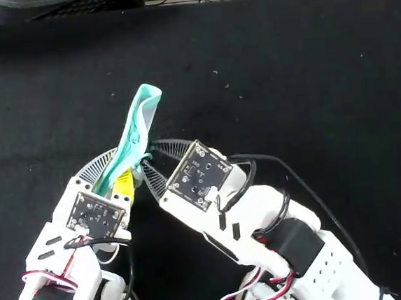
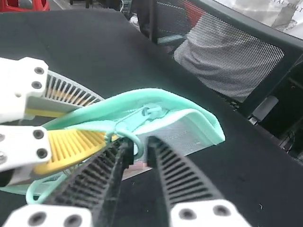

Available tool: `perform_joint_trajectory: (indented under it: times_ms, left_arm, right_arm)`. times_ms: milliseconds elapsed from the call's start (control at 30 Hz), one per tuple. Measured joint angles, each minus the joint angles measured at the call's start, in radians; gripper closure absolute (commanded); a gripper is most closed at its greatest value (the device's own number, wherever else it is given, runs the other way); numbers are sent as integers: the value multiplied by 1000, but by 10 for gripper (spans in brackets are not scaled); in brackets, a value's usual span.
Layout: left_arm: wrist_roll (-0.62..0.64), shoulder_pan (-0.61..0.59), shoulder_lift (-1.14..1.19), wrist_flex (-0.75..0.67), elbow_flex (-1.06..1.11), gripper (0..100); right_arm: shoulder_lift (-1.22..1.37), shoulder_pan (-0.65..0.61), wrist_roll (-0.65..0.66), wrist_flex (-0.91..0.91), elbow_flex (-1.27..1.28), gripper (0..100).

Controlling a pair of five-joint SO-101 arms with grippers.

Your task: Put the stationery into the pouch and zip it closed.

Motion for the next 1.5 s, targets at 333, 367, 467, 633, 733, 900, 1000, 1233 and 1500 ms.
perform_joint_trajectory:
  times_ms: [333, 367, 467, 633, 733, 900, 1000, 1233, 1500]
  left_arm:
    - [0, 0, 0, 0, 0, 970]
    - [0, 0, 0, 0, 0, 970]
    - [0, 2, 0, -2, 8, 970]
    - [0, 2, 0, 0, 18, 970]
    - [0, 2, 2, 2, 20, 970]
    - [0, 2, 2, 0, 35, 970]
    - [0, 2, 2, 0, 38, 970]
    - [0, 3, 2, 0, 38, 970]
    - [0, 3, 2, 0, 40, 970]
  right_arm:
    - [0, 15, -2, 0, 0, 986]
    - [0, 35, -8, 0, 0, 986]
    - [0, 123, -68, -25, 21, 986]
    - [0, 282, -163, -143, 95, 986]
    - [0, 315, -178, -213, 143, 986]
    - [-29, 330, -181, -245, 158, 986]
    - [-77, 336, -178, -247, 158, 986]
    - [-44, 336, -81, -245, 74, 986]
    - [207, 405, -72, -270, -66, 986]
